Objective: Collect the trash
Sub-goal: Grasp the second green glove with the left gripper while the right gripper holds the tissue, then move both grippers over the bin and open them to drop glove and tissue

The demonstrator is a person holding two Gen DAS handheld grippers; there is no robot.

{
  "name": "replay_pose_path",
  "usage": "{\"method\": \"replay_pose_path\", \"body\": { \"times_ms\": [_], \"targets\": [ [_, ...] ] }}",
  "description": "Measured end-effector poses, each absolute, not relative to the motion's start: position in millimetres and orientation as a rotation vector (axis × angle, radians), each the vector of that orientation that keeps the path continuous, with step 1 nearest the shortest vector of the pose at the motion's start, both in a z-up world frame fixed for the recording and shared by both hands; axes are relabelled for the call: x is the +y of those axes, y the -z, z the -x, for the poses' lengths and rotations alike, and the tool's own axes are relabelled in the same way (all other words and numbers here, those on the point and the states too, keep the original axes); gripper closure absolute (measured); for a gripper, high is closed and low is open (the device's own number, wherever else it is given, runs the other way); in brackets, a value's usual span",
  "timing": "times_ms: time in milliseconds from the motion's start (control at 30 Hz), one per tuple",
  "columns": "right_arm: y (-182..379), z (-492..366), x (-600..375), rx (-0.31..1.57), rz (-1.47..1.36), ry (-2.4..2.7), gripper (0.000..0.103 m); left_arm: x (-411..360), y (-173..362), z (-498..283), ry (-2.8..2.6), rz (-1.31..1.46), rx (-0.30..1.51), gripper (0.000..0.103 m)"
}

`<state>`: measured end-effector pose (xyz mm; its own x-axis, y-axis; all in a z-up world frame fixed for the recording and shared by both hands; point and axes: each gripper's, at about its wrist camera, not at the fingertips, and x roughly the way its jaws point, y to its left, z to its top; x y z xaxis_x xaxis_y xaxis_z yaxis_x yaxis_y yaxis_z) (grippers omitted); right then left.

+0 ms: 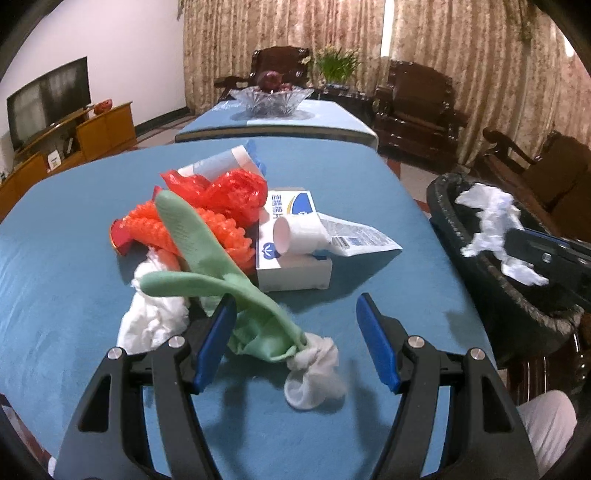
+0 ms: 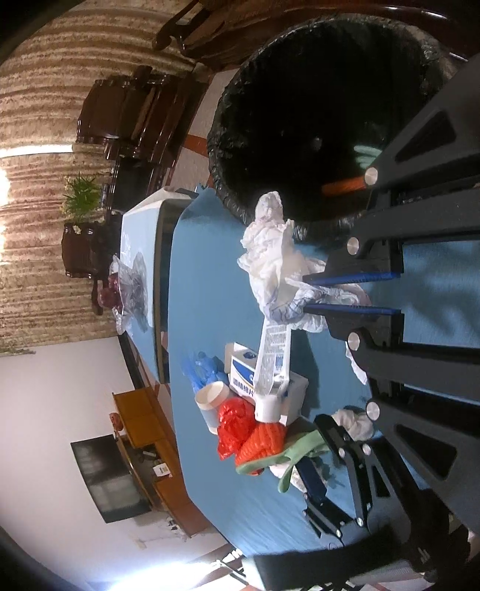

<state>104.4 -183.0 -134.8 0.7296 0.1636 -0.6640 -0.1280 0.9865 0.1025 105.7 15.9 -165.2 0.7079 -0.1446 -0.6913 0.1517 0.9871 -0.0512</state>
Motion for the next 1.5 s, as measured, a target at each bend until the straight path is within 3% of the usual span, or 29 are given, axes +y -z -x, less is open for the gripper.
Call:
{"method": "replay_pose_path", "body": {
  "times_ms": [167, 367, 500, 1000, 1500],
  "targets": [
    [137, -104, -188, 0.731, -0.068, -0.160, 0.093, 11, 171, -116, 0.125, -0.008, 0.795, 0.045],
    [136, -103, -191, 0.723, -0.068, -0.161, 0.093, 23, 170, -116, 0.077, 0.010, 0.812, 0.080],
    [131, -102, -191, 0.713, -0.070, -0.162, 0.093, 34, 167, -113, 0.083, 0.052, 0.821, 0.092],
    [104, -92, -192, 0.655, -0.080, -0.158, 0.093, 36, 119, -86, 0.136, 0.083, 0.725, 0.097],
    [87, -75, -266, 0.586, -0.124, -0.013, 0.093, -45, 70, -72, 0.377, -0.030, 0.532, 0.097]
  ]
}}
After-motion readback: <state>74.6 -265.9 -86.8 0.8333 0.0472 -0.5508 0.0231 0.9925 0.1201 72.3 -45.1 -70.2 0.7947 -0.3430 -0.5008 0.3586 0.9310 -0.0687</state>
